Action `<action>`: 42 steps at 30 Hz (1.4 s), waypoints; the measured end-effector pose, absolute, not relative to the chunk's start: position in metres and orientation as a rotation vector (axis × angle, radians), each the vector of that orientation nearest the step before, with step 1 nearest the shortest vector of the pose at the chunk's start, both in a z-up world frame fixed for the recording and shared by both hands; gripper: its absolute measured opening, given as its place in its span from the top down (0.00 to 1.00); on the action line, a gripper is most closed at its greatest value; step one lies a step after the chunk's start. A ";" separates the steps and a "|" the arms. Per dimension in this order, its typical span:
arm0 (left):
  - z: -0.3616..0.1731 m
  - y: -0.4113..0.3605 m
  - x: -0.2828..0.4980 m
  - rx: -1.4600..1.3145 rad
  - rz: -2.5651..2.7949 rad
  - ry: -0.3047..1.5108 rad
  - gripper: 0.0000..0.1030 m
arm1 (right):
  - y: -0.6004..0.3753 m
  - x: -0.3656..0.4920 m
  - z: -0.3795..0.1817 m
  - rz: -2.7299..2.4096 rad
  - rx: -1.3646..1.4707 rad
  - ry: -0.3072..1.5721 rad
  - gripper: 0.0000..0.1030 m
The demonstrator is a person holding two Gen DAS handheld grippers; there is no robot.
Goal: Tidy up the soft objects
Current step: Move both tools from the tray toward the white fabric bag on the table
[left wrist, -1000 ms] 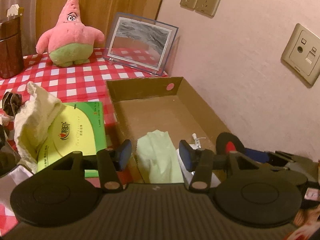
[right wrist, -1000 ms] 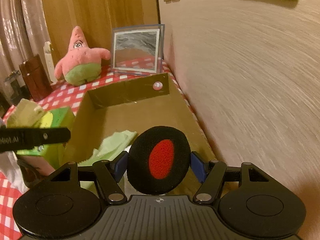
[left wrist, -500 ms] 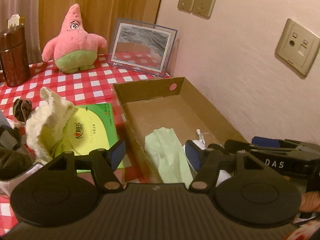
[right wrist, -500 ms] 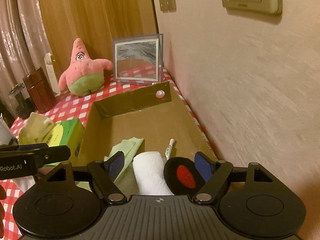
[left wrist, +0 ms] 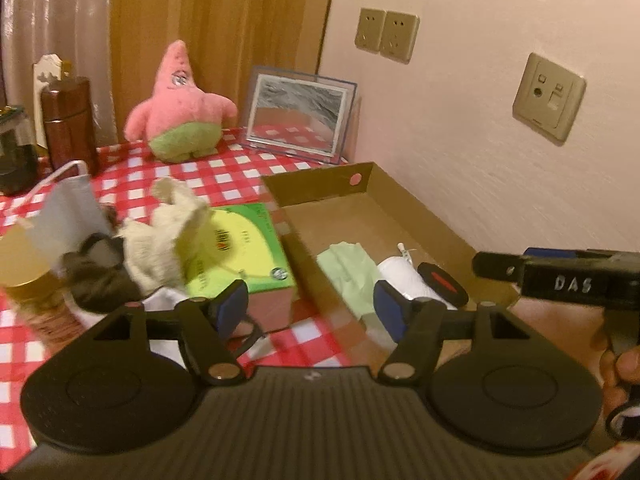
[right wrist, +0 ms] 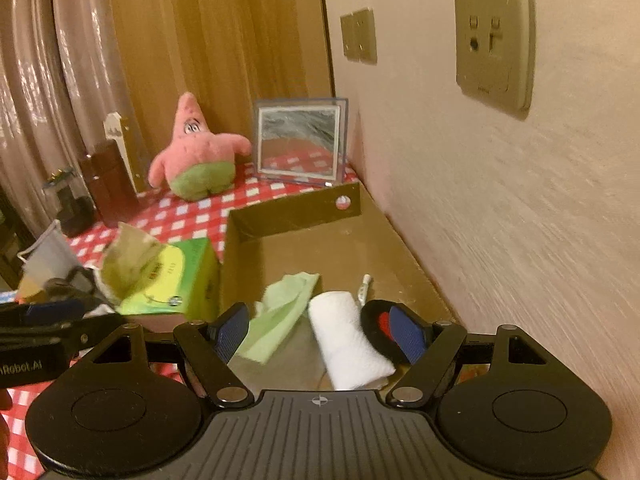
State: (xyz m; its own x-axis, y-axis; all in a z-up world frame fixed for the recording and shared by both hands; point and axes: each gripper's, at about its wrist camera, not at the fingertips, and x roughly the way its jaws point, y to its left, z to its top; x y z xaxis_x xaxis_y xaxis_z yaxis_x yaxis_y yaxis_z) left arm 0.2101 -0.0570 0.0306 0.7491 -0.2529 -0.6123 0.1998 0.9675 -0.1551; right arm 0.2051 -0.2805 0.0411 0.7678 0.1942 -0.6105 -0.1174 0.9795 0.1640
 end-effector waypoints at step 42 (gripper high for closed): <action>0.023 0.060 0.097 0.002 -0.032 0.685 0.14 | -0.172 0.151 0.050 0.398 -0.034 0.661 0.22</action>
State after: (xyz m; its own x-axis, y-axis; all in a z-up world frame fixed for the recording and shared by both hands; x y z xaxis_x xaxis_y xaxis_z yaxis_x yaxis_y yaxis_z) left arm 0.0967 0.0601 0.0235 0.7739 -0.0291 -0.6327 0.0306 0.9995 -0.0085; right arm 0.1514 -0.1715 0.0498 0.7166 0.3491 -0.6038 -0.3708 0.9239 0.0942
